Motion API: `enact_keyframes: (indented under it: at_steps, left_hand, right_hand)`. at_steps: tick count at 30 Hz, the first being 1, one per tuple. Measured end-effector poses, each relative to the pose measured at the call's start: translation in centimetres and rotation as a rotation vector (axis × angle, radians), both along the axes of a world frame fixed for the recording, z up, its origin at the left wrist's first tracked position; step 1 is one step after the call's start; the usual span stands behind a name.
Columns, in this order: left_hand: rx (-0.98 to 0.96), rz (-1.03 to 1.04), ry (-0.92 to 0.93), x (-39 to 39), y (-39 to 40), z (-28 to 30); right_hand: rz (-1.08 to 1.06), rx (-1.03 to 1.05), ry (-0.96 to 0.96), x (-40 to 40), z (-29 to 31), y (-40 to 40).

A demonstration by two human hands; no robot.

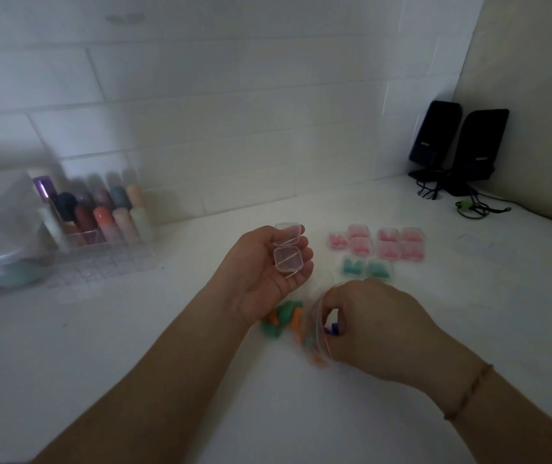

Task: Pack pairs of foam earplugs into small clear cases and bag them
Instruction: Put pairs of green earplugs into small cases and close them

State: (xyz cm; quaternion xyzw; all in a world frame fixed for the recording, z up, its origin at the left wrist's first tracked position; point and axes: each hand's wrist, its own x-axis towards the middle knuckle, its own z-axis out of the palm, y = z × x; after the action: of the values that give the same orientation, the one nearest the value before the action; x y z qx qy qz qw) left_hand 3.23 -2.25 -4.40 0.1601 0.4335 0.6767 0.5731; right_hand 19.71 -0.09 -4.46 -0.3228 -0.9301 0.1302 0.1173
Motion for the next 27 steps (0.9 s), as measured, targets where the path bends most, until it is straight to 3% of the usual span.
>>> enact_keyframes:
  at_steps: [8, 12, 15, 18, 21, 27]
  left_hand:
    - [-0.020, -0.004, -0.066, -0.1, -0.2, 0.2]
    - [-0.007, -0.049, -0.098, 0.3, -0.4, 0.3]
    - [0.010, -0.108, -0.134, 1.3, -0.5, 0.2]
    - [0.058, -0.180, -0.170, 2.0, -0.7, 0.1]
    - [0.077, -0.206, -0.167, 2.1, -0.7, 0.0]
    - [0.089, -0.223, -0.195, 2.4, -0.7, 0.2]
  right_hand:
    - [-0.060, -0.337, 0.217, 2.4, 2.9, 2.1]
    - [-0.182, -0.224, 0.563, 3.8, 3.7, 3.5]
    - [-0.118, -0.137, 0.784, 2.3, 2.8, 2.7]
    - [-0.012, 0.069, 0.625, 0.7, 1.2, 1.4]
    - [-0.039, 0.179, 0.468, 0.0, 0.1, 1.5]
    - [-0.025, 0.219, 0.428, -0.2, -0.6, 1.5]
